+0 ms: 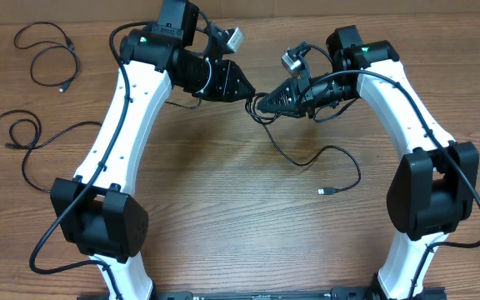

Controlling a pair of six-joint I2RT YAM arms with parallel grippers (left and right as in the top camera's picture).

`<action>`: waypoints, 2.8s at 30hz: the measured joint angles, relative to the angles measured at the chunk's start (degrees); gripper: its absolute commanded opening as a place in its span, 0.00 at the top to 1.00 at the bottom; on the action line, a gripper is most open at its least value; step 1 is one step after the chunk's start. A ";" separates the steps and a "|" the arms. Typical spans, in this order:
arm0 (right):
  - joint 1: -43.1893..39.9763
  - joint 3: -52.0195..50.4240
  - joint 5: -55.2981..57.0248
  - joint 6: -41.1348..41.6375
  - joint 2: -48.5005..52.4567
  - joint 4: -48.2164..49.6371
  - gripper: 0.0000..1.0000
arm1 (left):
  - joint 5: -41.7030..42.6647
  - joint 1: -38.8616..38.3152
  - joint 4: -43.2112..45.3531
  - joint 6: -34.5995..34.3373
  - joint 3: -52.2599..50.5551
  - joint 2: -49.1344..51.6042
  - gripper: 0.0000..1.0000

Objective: Untangle cables

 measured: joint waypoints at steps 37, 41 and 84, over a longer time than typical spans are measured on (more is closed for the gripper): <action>0.22 0.00 -1.01 10.71 0.00 11.58 0.96 | -1.49 -1.66 -5.18 1.53 0.09 0.00 0.96; 0.26 0.00 -1.09 14.51 0.00 14.27 0.96 | -1.53 -1.70 -5.01 1.53 0.09 -0.02 0.96; -0.35 -0.02 -3.54 35.58 0.00 22.69 0.96 | -5.44 -2.99 0.76 -7.78 0.39 -0.02 0.83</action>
